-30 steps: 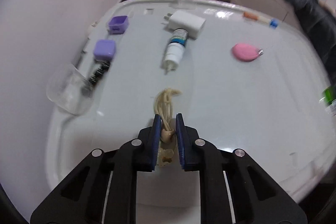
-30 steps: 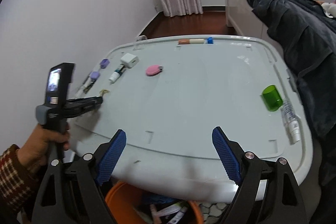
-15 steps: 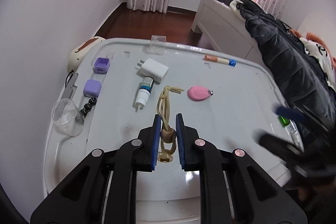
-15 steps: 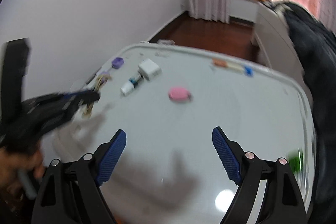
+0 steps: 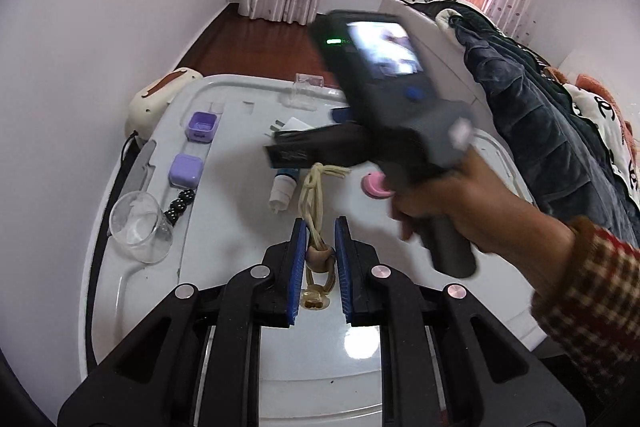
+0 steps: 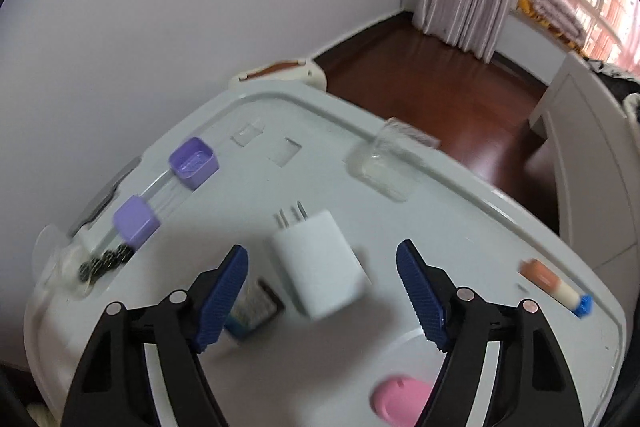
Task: Collect trash
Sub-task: 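Grasp the tan cord with the left tool while the right tool grasps the white charger, then drop the tan cord and white charger from both tools into the orange bucket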
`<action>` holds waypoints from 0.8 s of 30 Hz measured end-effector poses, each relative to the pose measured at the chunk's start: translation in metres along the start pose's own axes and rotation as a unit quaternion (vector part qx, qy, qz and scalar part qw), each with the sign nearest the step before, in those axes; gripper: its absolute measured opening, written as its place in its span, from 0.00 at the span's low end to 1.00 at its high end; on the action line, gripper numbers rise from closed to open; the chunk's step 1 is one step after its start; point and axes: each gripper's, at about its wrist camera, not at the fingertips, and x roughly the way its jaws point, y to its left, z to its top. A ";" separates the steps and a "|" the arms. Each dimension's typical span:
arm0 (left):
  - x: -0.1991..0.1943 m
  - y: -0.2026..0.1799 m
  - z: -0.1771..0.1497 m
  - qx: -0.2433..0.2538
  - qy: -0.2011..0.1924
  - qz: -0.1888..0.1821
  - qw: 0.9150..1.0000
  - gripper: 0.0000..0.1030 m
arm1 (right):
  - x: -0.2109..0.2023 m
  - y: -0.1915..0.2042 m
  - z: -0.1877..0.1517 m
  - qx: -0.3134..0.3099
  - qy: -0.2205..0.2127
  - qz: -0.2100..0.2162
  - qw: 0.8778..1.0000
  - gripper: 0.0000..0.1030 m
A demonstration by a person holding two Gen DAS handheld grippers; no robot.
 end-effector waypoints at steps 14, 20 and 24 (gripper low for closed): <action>0.000 -0.002 0.000 0.003 0.003 -0.011 1.000 0.14 | -0.028 -0.020 -0.023 0.065 0.008 0.016 0.998 0.41; -0.005 -0.010 -0.005 0.013 0.003 -0.030 0.999 0.14 | -0.106 -0.030 -0.058 0.085 -0.036 0.018 0.996 0.40; -0.011 -0.026 -0.014 0.035 0.010 -0.046 0.998 0.14 | -0.156 -0.023 -0.103 0.100 -0.048 0.018 0.994 0.40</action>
